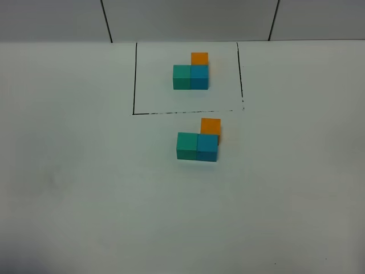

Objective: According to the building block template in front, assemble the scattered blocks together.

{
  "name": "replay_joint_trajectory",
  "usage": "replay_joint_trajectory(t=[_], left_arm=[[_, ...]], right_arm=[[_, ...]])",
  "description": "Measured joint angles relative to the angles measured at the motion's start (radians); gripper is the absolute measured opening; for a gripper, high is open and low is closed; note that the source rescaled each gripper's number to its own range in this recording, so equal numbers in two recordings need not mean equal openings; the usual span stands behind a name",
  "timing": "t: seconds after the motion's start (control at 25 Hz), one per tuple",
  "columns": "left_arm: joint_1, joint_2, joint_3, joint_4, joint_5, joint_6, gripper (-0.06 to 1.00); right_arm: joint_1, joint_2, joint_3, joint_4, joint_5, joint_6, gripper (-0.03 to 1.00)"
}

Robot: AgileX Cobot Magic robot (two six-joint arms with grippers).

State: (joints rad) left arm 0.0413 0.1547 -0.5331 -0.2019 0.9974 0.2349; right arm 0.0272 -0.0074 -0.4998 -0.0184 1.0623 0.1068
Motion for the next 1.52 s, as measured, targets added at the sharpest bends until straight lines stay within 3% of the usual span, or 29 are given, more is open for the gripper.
replay_joint_trajectory(t=[0.4, 0.8, 1.52], left_arm=[[-0.02, -0.159, 0.027, 0.001, 0.051, -0.011, 0.73], [-0.02, -0.159, 0.028, 0.081, 0.05, -0.143, 0.73], [-0.026, -0.159, 0.028, 0.079, 0.049, -0.15, 0.73]], right_arm=[[0.0, 0.0, 0.0, 0.0, 0.0, 0.0, 0.77], [0.0, 0.0, 0.0, 0.0, 0.0, 0.0, 0.77], [0.0, 0.0, 0.0, 0.001, 0.0, 0.0, 0.77]])
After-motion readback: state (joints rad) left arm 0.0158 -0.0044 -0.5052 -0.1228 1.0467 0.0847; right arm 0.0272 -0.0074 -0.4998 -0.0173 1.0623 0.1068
